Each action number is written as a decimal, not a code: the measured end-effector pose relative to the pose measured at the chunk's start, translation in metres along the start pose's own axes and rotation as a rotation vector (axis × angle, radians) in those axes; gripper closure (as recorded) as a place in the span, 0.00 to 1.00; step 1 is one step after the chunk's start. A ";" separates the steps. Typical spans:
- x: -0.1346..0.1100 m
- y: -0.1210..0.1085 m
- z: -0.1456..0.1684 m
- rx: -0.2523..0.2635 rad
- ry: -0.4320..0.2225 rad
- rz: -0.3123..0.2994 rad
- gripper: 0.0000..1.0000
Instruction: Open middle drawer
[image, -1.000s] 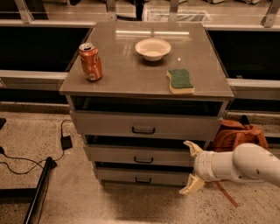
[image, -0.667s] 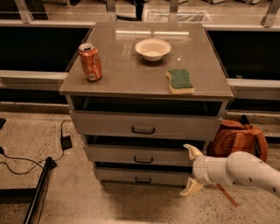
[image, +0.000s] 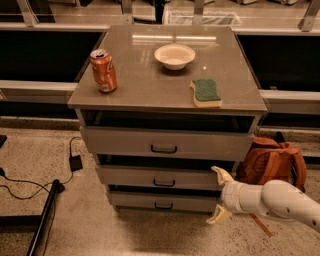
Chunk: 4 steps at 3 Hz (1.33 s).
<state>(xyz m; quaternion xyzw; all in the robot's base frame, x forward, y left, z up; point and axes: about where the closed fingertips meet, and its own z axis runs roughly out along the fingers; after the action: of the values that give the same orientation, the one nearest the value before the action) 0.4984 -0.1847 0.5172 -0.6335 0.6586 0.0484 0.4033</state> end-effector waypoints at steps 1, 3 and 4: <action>0.007 0.005 0.010 -0.039 0.015 -0.033 0.00; 0.040 0.000 0.035 -0.078 0.075 -0.101 0.00; 0.054 -0.015 0.045 -0.074 0.106 -0.101 0.00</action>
Offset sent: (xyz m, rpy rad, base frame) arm 0.0152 -0.0212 -0.0614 -0.1472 0.0350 0.0893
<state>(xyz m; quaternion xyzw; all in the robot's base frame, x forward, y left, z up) 0.5397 -0.2048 0.4615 -0.6820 0.6441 0.0189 0.3459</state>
